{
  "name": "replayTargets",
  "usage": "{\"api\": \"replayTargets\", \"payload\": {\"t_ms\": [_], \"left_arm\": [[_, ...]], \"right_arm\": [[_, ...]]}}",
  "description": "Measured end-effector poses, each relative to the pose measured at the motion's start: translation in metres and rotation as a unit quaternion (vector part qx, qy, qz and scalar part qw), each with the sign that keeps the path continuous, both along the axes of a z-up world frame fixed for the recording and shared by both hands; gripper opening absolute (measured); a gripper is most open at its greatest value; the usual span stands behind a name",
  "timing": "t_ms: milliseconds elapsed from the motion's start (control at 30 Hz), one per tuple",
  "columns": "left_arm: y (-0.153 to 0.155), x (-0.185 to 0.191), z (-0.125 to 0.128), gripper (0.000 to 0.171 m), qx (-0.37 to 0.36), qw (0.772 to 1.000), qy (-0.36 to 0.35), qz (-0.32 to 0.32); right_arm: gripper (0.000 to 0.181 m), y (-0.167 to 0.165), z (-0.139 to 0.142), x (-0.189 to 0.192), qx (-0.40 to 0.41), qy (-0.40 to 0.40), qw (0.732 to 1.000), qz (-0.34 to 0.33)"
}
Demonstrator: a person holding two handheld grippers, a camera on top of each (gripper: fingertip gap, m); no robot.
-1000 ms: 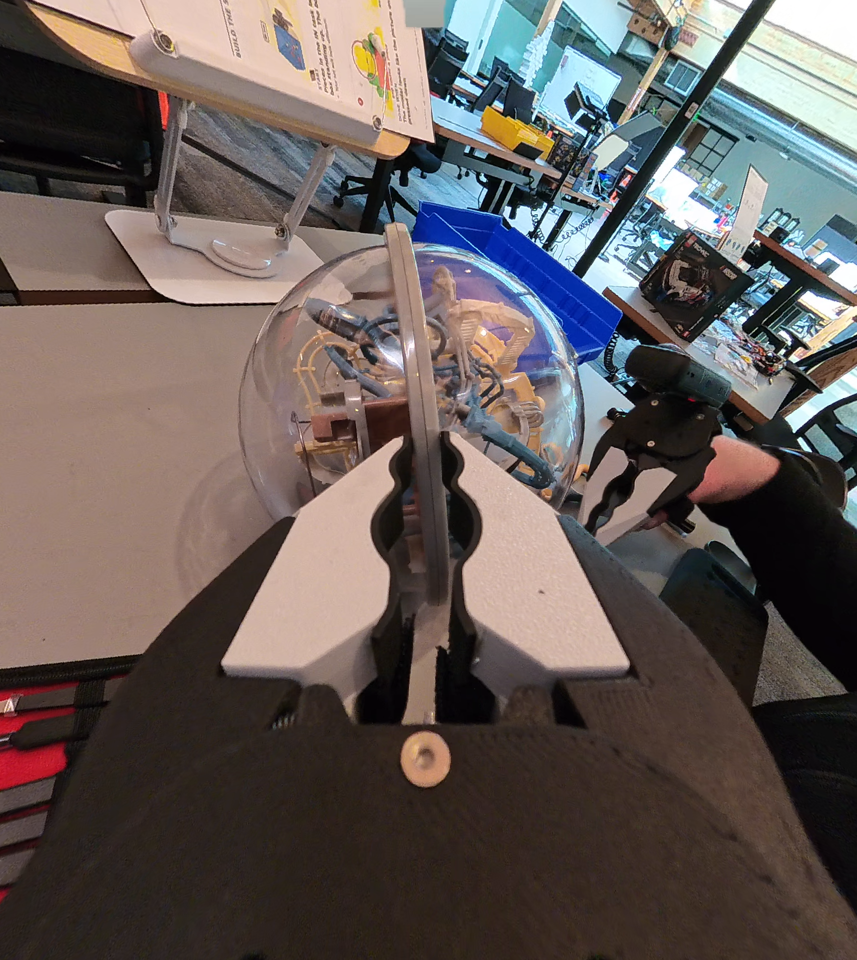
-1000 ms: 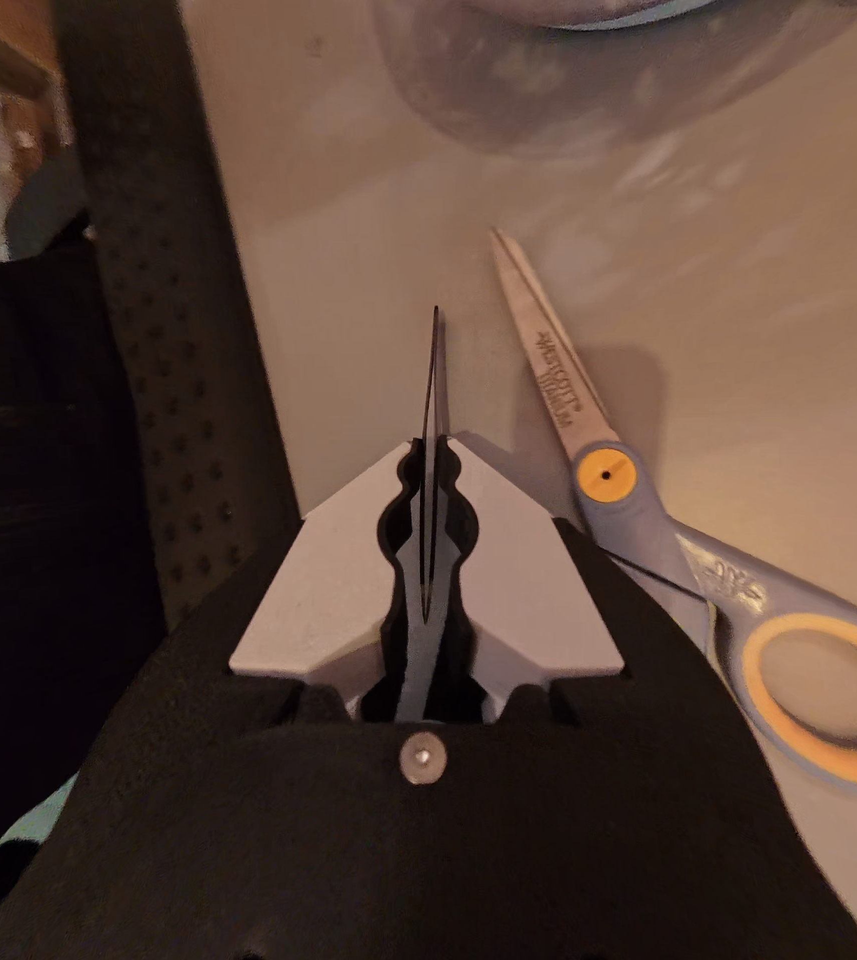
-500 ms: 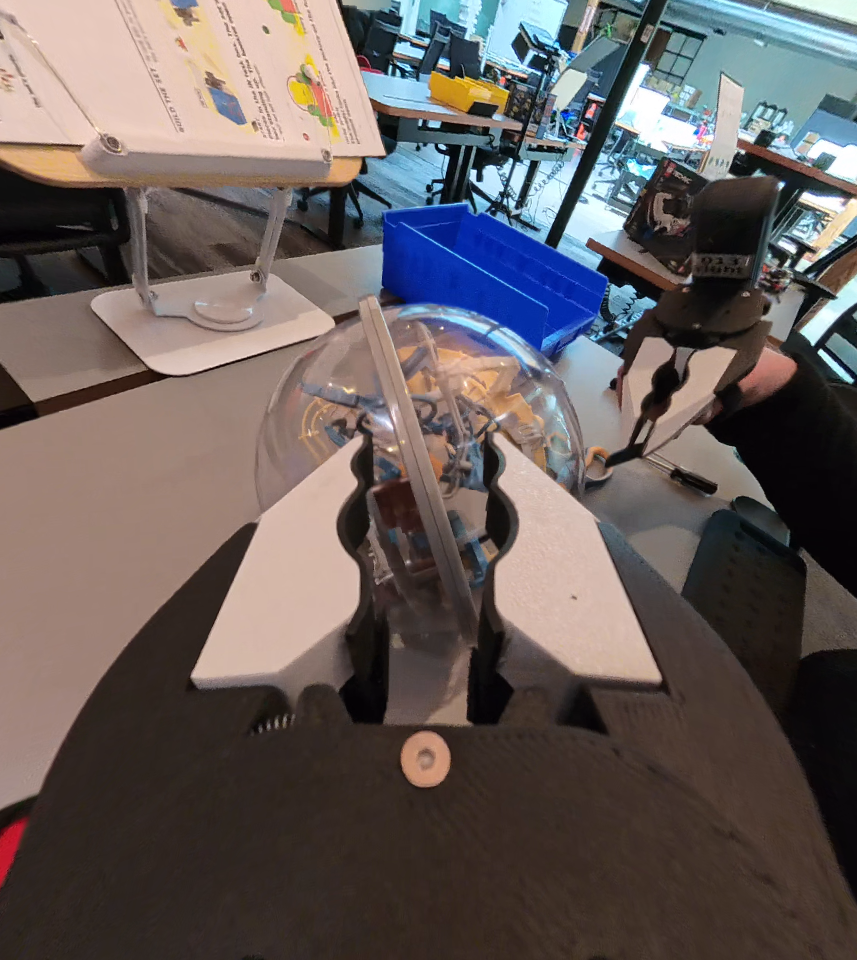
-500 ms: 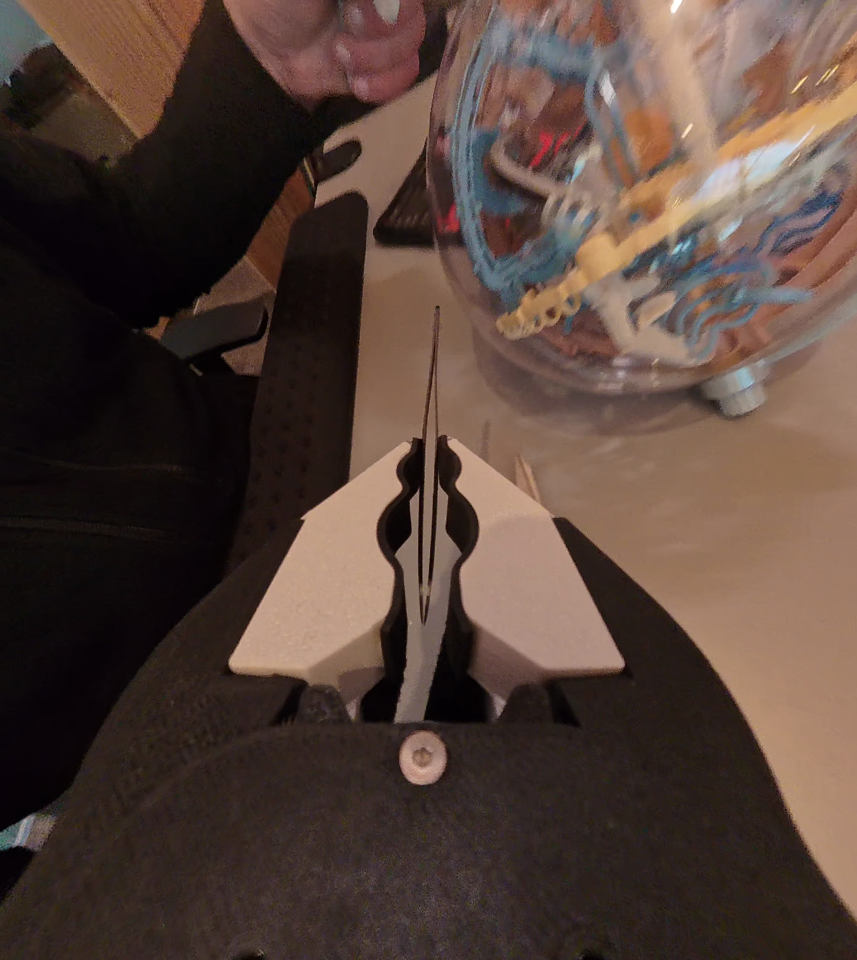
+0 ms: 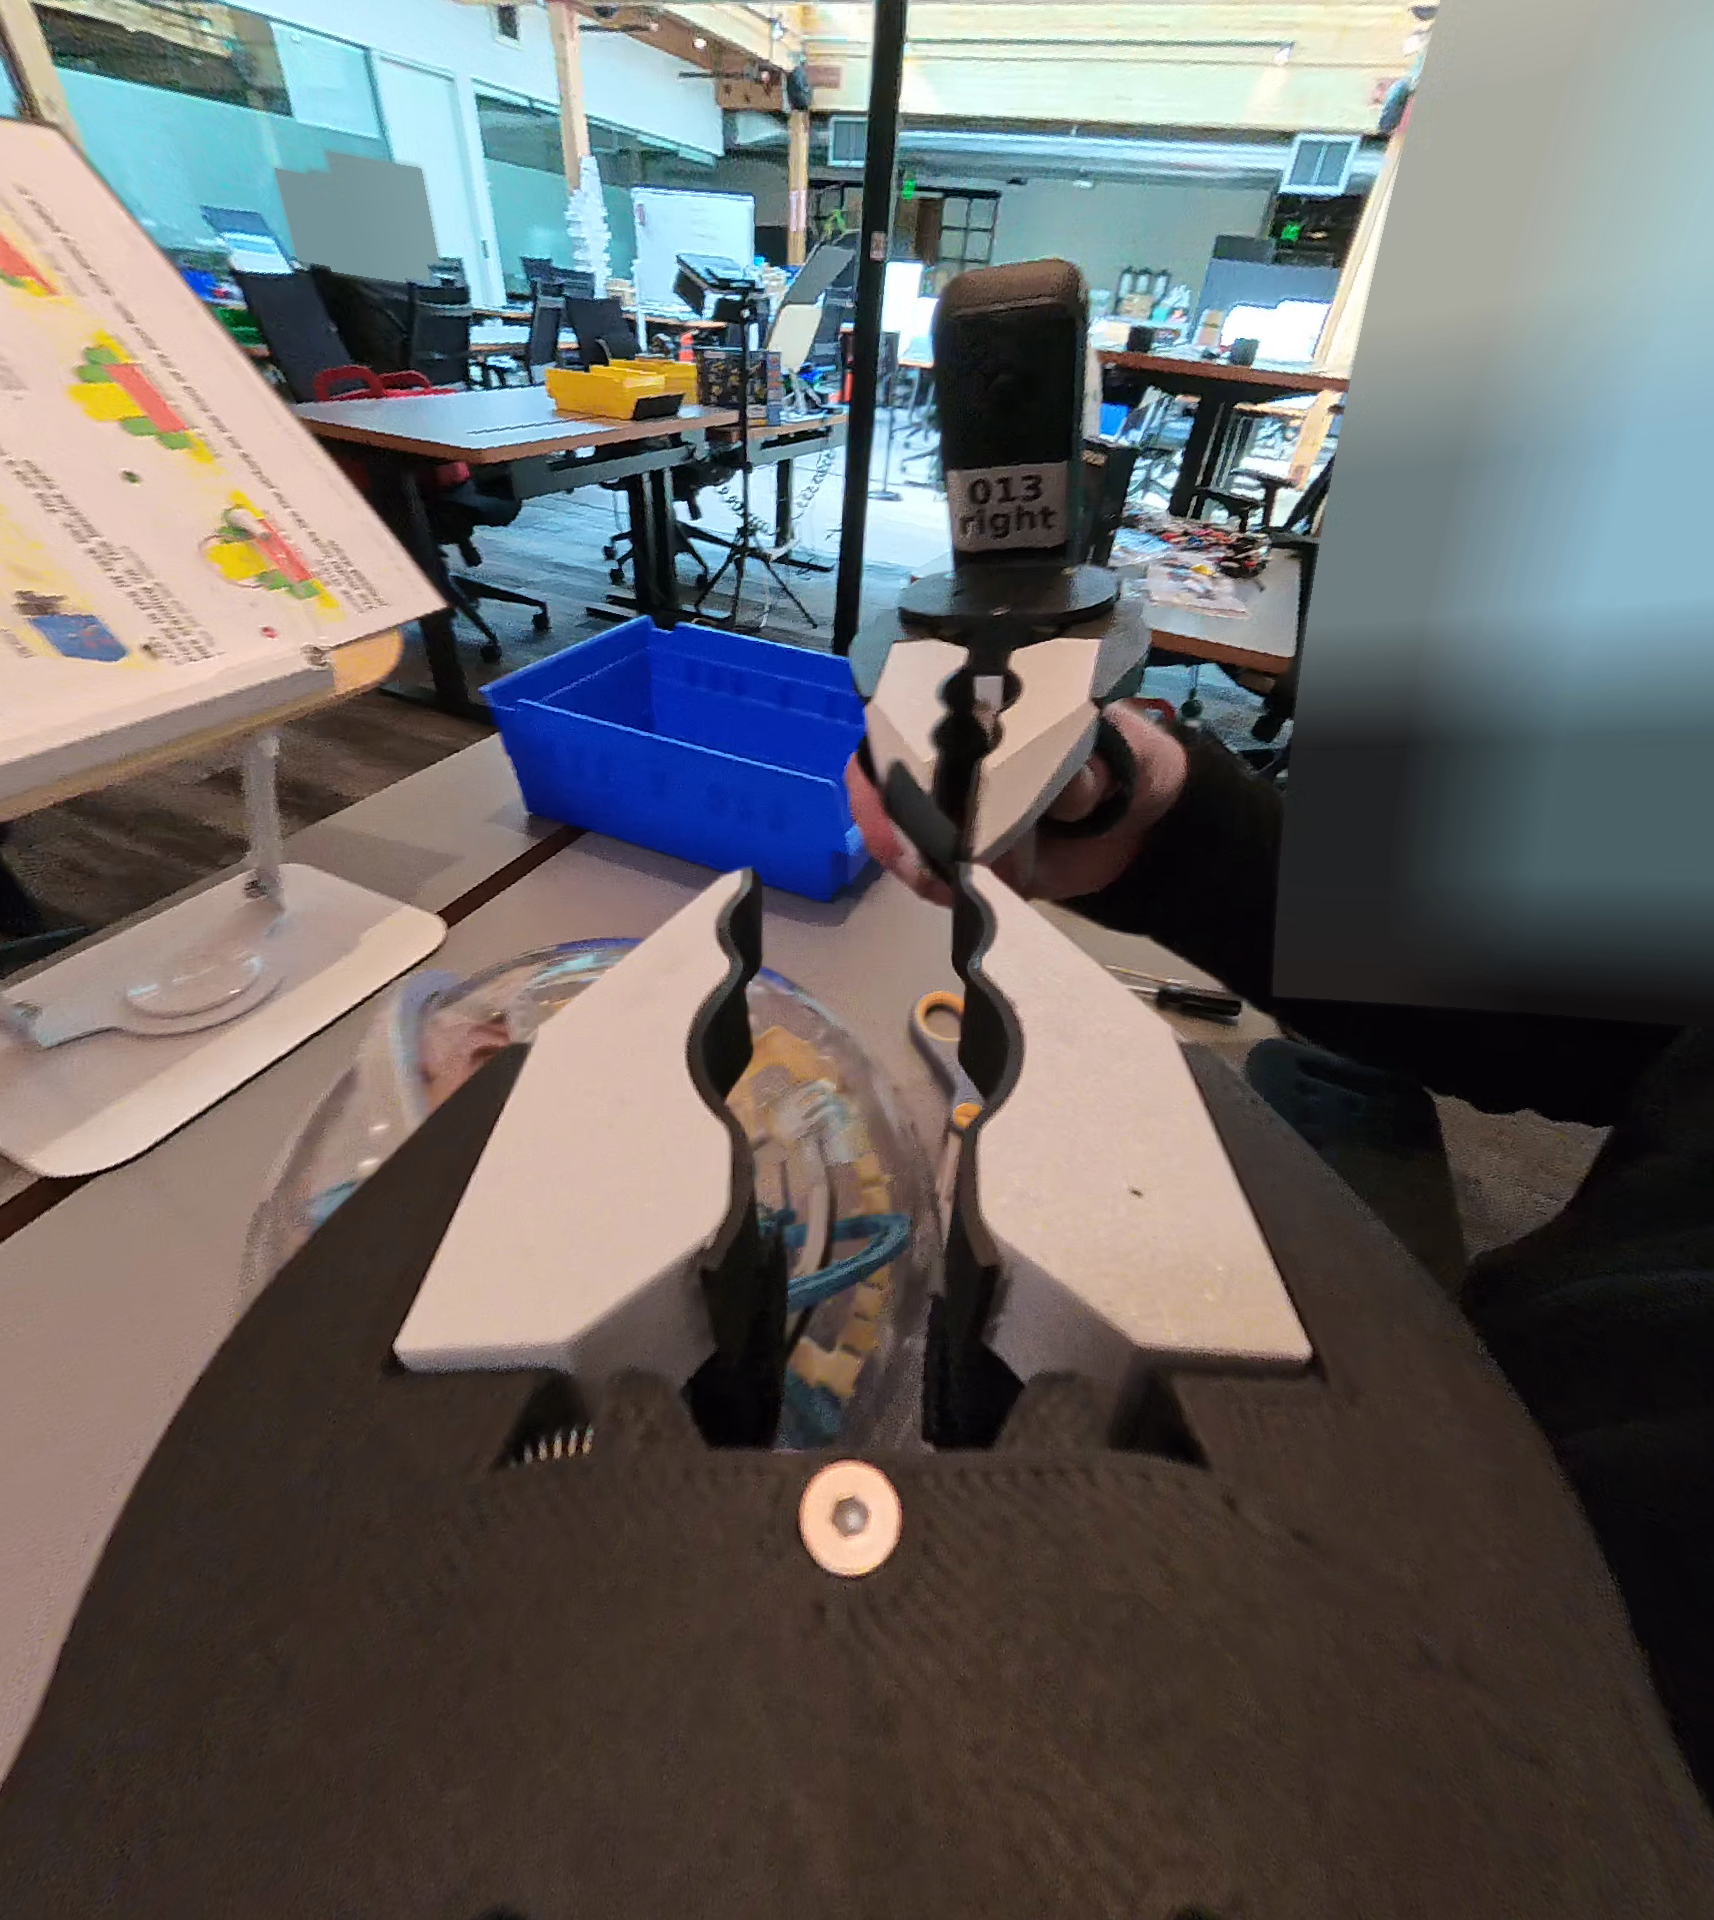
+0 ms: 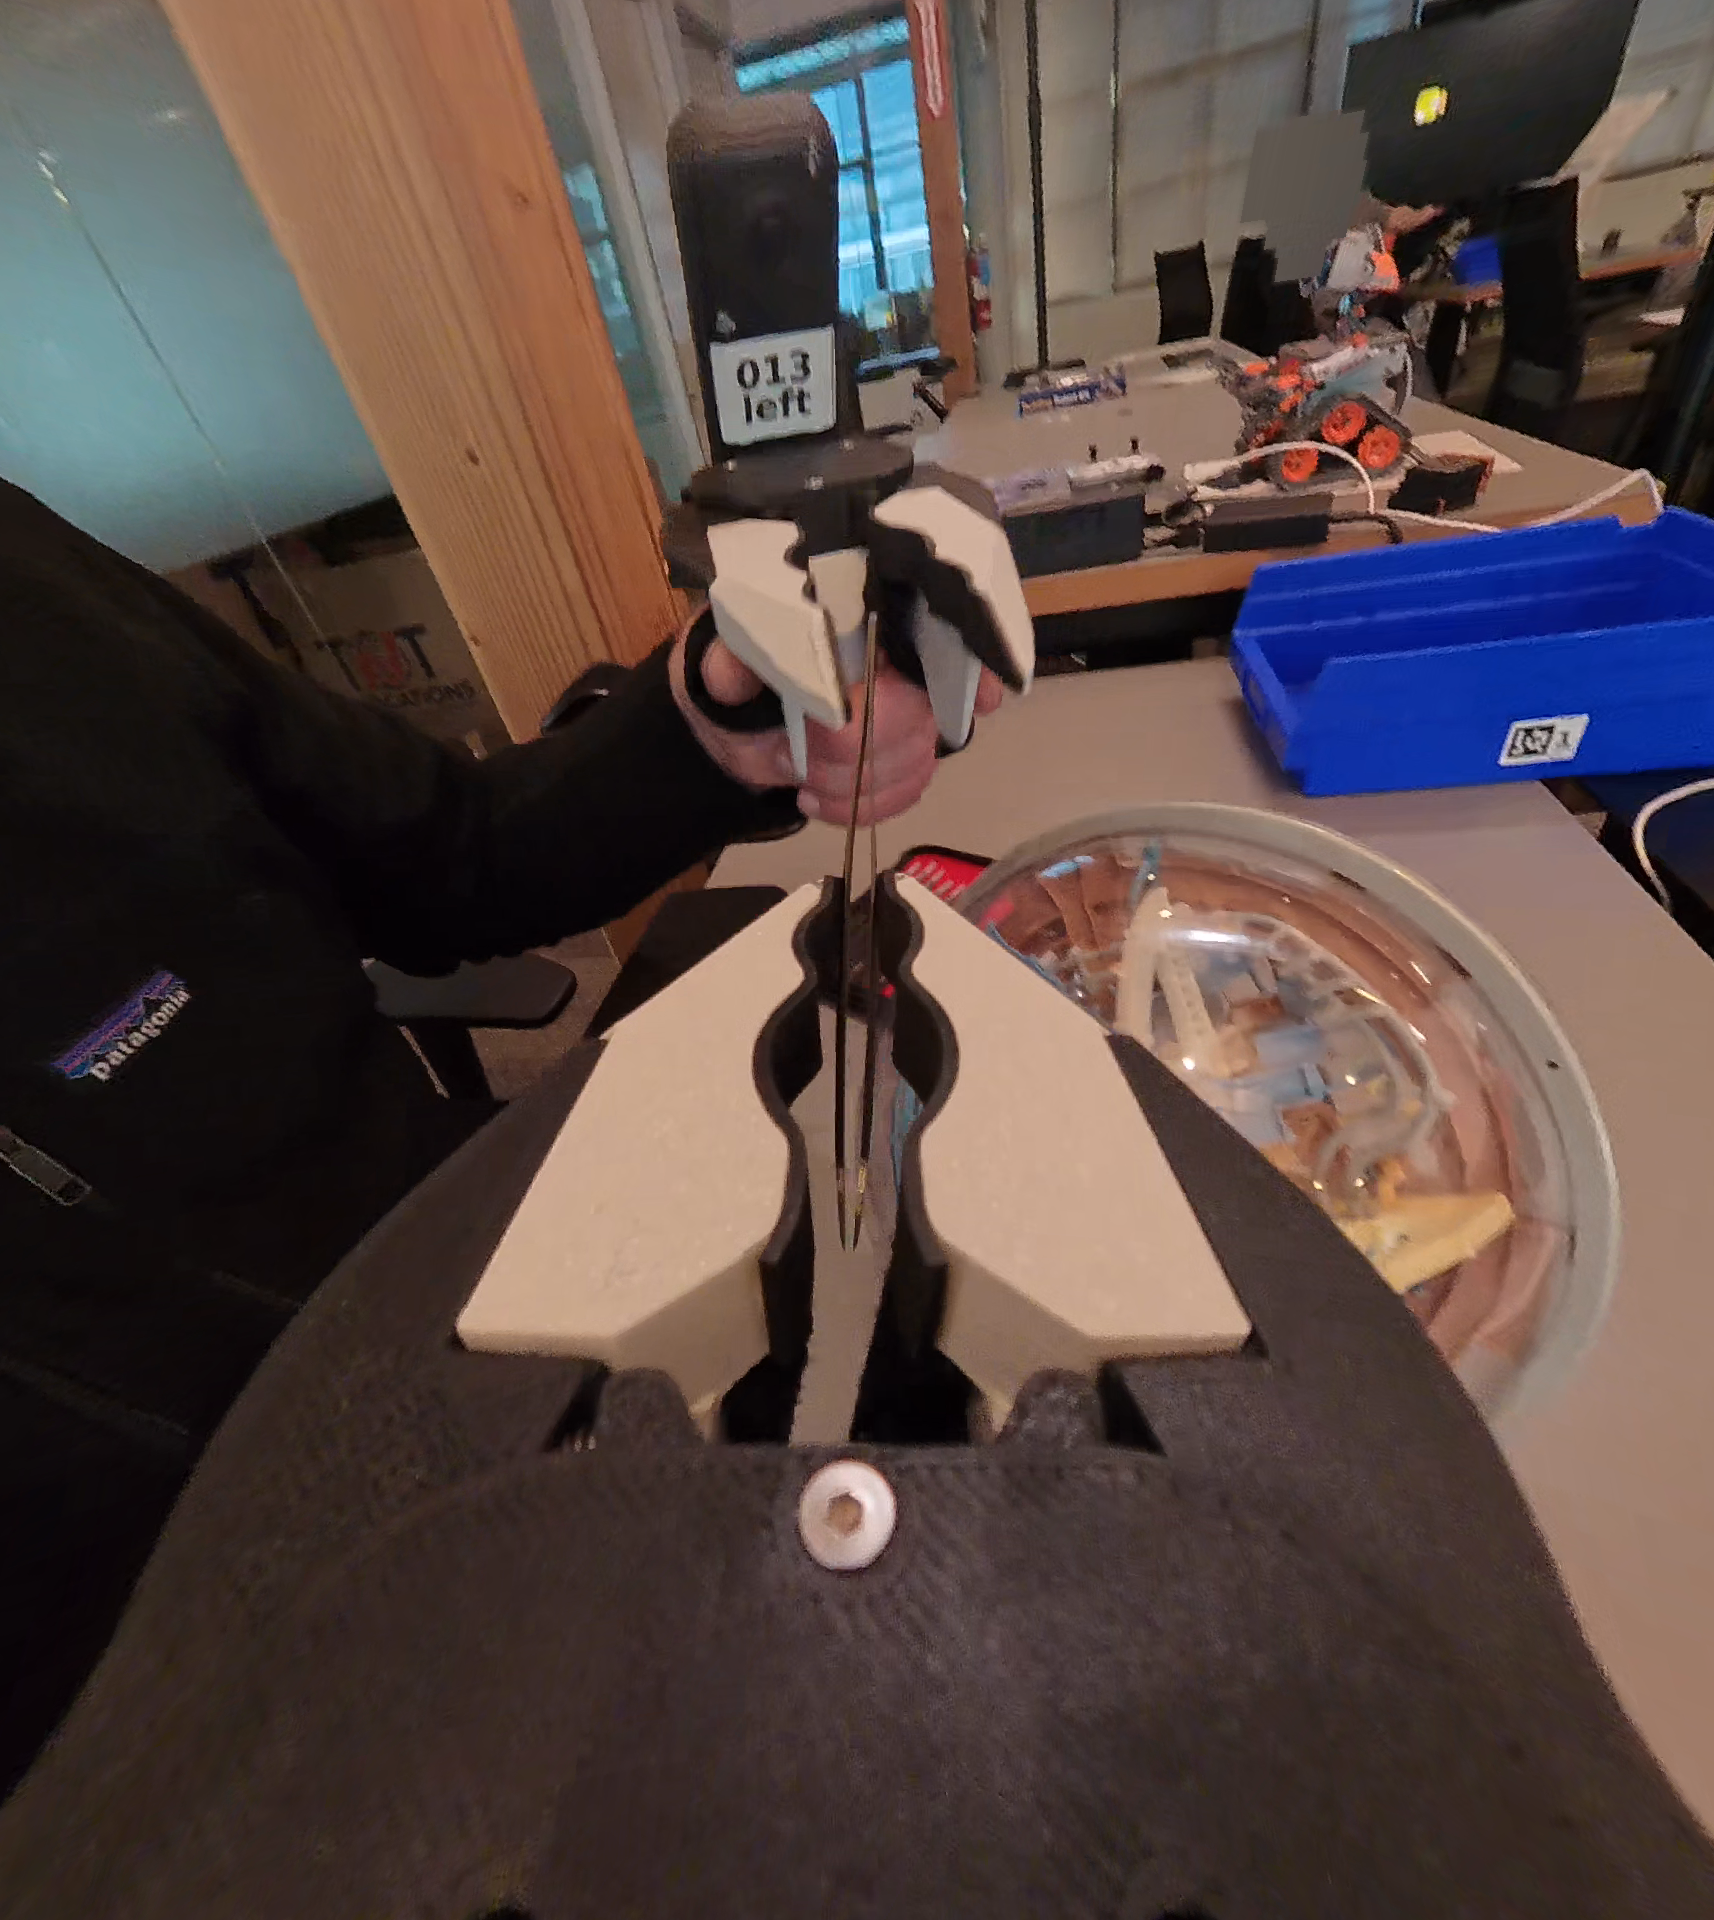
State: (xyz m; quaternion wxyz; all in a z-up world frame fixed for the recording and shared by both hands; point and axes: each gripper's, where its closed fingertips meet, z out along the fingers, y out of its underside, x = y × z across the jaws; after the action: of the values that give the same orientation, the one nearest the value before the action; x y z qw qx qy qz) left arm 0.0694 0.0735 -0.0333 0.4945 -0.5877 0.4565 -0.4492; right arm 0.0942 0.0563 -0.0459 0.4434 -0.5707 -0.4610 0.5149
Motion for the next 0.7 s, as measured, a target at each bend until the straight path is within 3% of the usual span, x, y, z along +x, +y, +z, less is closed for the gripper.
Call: {"api": "replayTargets", "payload": {"t_ms": [200,333,600,700], "left_arm": [[-0.033,0.028,-0.012,0.016,-0.044,0.996,-0.065,-0.033],[-0.040,0.036,-0.018,0.003,-0.036,0.996,-0.081,-0.016],[-0.034,0.043,-0.024,0.000,0.041,0.998,-0.021,0.048],[-0.029,0.046,-0.025,0.000,0.135,0.985,0.055,0.097]], "right_arm": [[0.004,-0.015,-0.012,-0.003,0.014,0.017,0.999,-0.024],[0.004,-0.027,-0.024,-0.001,0.026,0.009,0.999,-0.036],[0.008,-0.020,-0.038,0.016,0.015,0.013,0.996,-0.087],[0.017,-0.019,-0.029,0.031,0.033,0.008,0.993,-0.116]]}}
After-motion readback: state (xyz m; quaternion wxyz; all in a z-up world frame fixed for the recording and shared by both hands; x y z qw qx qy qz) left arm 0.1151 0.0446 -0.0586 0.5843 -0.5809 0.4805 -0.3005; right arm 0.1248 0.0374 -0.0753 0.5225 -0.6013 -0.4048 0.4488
